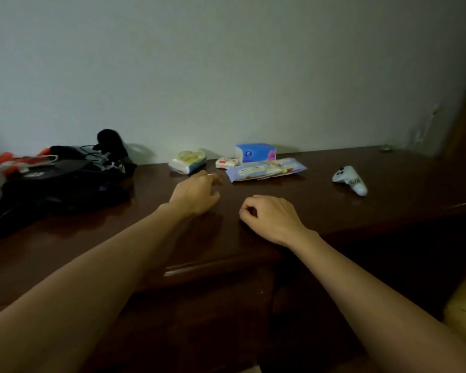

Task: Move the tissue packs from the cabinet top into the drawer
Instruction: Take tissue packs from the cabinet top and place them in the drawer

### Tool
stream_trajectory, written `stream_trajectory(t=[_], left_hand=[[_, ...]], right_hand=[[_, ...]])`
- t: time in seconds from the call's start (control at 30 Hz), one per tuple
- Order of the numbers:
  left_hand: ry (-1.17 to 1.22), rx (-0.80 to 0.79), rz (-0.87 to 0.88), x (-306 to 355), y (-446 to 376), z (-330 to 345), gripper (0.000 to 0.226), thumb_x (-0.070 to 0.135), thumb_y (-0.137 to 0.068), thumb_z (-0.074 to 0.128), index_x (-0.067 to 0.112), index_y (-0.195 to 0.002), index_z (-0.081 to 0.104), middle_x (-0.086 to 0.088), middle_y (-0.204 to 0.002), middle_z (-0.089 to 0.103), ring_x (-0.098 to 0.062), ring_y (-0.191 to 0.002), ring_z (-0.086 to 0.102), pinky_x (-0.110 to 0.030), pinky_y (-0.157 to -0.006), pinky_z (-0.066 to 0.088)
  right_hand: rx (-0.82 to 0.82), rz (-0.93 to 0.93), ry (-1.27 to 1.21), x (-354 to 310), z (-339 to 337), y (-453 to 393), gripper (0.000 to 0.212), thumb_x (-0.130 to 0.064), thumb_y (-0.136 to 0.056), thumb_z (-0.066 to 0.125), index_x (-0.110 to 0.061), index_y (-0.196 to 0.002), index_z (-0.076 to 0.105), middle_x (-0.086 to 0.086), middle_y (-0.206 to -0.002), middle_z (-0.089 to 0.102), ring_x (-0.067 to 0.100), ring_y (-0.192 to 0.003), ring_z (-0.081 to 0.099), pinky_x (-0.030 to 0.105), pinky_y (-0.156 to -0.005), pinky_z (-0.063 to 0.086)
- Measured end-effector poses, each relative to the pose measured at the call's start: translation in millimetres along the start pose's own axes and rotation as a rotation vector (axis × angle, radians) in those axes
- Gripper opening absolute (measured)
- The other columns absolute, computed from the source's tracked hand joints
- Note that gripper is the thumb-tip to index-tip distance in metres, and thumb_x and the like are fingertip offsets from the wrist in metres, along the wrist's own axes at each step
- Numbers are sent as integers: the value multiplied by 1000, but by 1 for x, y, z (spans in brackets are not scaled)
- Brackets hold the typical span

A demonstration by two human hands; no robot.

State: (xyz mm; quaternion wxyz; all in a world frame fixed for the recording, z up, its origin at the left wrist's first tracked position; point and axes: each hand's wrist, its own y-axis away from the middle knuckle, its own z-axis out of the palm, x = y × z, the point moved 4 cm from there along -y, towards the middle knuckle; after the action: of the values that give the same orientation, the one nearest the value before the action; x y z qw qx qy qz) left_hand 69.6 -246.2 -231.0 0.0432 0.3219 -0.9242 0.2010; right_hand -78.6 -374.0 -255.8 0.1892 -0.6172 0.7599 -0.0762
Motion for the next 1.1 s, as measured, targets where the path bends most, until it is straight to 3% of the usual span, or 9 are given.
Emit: stream_trajectory(t=[0.1, 0.2, 0.33, 0.5, 0.63, 0.77, 0.9, 1.03, 1.1], left_hand=[[29, -6, 12, 17, -56, 25, 54, 32, -91, 60, 24, -143, 49, -9, -143, 51, -28, -129, 49, -44, -100, 46], [29, -66, 21, 28, -97, 63, 69, 39, -94, 59, 21, -155, 32, -8, -160, 34, -28, -145, 32, -47, -114, 33], [68, -131, 5, 24, -134, 106, 72, 50, -98, 48, 25, -159, 19, -6, -166, 22, -27, -151, 22, -49, -118, 26], [-98, -22, 32, 19, -153, 109, 60, 54, -98, 44, 25, -151, 40, -11, -142, 45, -29, -128, 43, -47, -102, 44], [-111, 39, 55, 19, -155, 104, 55, 56, -95, 51, 24, -139, 57, -11, -128, 50, -27, -117, 47, -45, -100, 44], [37, 12, 10, 20, -140, 97, 58, 61, -87, 60, 20, -128, 55, -14, -147, 40, -30, -134, 40, -50, -106, 41], [57, -86, -70, 15, -103, 79, 77, 73, -80, 61, 16, -129, 44, -5, -123, 60, -22, -104, 61, -40, -83, 53], [77, -50, -81, 3, -40, 47, 80, 54, -83, 67, 21, -148, 34, -6, -129, 59, -26, -109, 57, -44, -89, 51], [160, -18, -128, -1, -2, 32, 61, 46, -89, 60, 30, -146, 44, -4, -125, 62, -24, -105, 58, -41, -87, 50]], right_hand=[[-27, 153, -27, 41, 1, -36, 19, -42, -94, 55, -40, -111, 63, -13, -112, 67, 12, -100, 65, 33, -74, 51], [16, 419, -122, 93, 6, -72, 51, -36, -95, 60, -34, -142, 41, -2, -131, 60, 17, -104, 63, 33, -72, 52], [176, 784, -410, 149, 14, -119, 60, -32, -99, 51, -38, -152, 23, 4, -99, 61, 19, -73, 68, 33, -58, 55], [179, 984, -939, 171, 31, -167, 43, -18, -100, 46, -25, -142, 46, 6, -90, 67, 13, -55, 65, 16, -33, 39], [225, 1012, -1081, 169, 33, -167, 22, -11, -95, 49, -14, -115, 56, 8, -81, 71, 10, -41, 65, 14, -30, 35], [277, 975, -1100, 157, 24, -143, 14, -14, -92, 61, -12, -105, 64, 7, -80, 75, 7, -50, 66, 15, -33, 37], [456, 876, -1186, 133, 16, -106, 7, -26, -85, 75, -19, -88, 75, -4, -65, 76, -2, -45, 63, 12, -33, 37], [656, 760, -1245, 95, -7, -62, 13, -20, -78, 85, -29, -82, 78, -15, -77, 75, -2, -71, 70, 5, -45, 45], [647, 695, -1282, 72, -16, -41, 19, -15, -74, 87, -26, -85, 76, -12, -82, 75, 4, -74, 73, 7, -48, 48]])
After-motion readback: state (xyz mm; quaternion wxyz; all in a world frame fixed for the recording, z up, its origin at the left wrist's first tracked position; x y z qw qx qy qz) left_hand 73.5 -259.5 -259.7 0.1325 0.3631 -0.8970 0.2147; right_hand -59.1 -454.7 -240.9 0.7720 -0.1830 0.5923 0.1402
